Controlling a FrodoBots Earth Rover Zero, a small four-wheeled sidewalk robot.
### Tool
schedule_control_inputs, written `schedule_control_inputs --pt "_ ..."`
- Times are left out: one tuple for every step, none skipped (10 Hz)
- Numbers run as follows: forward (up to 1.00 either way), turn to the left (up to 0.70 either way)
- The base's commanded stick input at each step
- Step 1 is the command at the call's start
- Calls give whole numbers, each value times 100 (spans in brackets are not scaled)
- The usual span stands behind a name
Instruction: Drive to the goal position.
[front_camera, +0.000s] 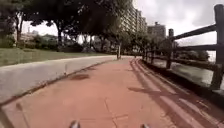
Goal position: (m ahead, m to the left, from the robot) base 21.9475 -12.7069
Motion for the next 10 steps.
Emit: schedule_control_inputs --pt "70 0" --pt "70 0" --pt "70 0" --pt "70 0" --pt "70 0" --pt "70 0" --pt "70 0" --pt "70 0" --pt "70 -19" --pt "70 -35"
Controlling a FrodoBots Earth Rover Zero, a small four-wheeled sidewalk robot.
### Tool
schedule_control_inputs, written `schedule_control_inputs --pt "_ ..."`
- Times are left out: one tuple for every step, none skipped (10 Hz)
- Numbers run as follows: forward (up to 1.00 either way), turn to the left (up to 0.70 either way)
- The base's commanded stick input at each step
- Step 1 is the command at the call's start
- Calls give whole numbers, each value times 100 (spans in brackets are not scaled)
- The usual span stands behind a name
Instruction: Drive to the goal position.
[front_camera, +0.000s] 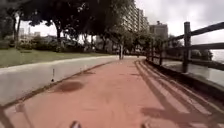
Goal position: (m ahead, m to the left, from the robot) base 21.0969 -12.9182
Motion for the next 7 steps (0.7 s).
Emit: schedule_control_inputs --pt "70 0" --pt "70 0" --pt "70 0" --pt "70 0" --pt "70 0" --pt "70 0" --pt "70 0"
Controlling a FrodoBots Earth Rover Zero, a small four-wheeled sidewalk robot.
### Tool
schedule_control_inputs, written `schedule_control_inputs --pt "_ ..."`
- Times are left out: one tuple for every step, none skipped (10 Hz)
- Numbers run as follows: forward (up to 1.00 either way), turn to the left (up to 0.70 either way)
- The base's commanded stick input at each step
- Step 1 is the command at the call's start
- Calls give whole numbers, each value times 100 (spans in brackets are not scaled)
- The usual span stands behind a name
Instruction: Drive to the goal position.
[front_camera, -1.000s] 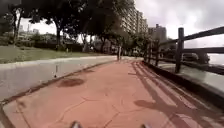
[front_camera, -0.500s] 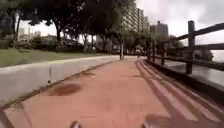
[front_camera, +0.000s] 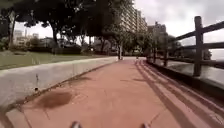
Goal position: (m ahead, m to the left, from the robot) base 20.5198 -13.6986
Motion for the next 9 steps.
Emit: schedule_control_inputs --pt "70 0" --pt "70 0" --pt "70 0" --pt "70 0" --pt "70 0" --pt "70 0" --pt "70 0" --pt "70 0" --pt "70 0"
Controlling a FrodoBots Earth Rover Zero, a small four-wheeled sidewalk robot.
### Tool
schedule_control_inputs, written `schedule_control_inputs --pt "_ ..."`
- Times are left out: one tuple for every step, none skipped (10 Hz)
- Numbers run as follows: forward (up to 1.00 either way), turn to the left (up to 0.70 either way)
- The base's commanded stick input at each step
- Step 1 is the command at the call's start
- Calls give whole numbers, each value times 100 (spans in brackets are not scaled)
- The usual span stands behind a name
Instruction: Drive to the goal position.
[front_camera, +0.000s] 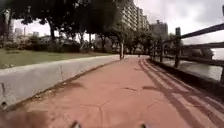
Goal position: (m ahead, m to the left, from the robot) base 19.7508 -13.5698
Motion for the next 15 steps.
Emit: schedule_control_inputs --pt "70 0" --pt "70 0" --pt "70 0" --pt "70 0" --pt "70 0" --pt "70 0" --pt "70 0" --pt "70 0" --pt "70 0" --pt "70 -18" --pt "70 -25" --pt "70 -33" --pt "70 -35" --pt "70 -25" --pt "70 0"
